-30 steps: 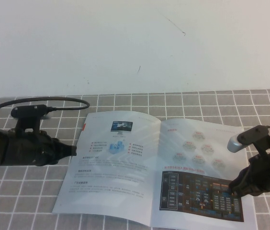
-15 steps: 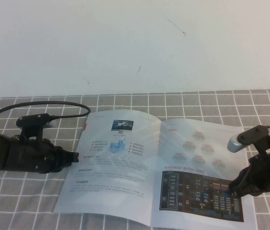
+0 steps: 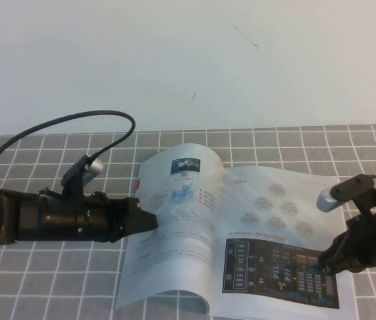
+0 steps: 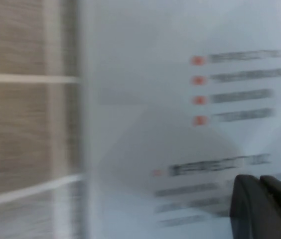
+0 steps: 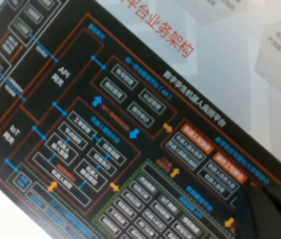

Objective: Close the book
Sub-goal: 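Close the open booklet and leave it lying on the table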

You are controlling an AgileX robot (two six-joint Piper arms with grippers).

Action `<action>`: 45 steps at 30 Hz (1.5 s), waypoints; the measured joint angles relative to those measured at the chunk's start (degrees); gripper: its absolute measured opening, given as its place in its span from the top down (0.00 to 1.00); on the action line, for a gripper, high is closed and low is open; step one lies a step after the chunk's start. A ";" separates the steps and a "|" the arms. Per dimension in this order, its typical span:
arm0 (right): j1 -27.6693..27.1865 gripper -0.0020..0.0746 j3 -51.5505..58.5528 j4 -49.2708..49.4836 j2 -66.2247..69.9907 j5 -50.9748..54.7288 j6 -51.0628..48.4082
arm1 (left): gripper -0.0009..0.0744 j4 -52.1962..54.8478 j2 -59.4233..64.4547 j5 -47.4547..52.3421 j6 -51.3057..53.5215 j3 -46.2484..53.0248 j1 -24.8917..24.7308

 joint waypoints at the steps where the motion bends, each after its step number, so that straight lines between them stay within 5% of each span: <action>1: 0.00 0.98 0.00 0.00 0.00 0.00 0.00 | 0.99 -0.78 0.00 1.03 0.22 0.00 -0.83; 8: 0.00 0.98 0.00 0.11 0.00 0.00 0.00 | 0.99 -3.58 0.00 3.18 4.03 0.00 -5.86; 24: 0.00 0.98 0.00 0.69 0.02 -0.28 0.00 | 0.99 -2.23 -5.15 -8.96 6.80 -1.66 -8.57; 34: 0.00 0.98 0.00 0.79 0.12 -0.28 0.00 | 0.99 20.09 -11.48 -31.24 -0.64 -2.27 -4.58; 45: 0.00 0.98 0.00 0.79 0.12 -0.18 0.00 | 0.99 27.10 -8.04 -40.06 -1.82 -2.27 -4.32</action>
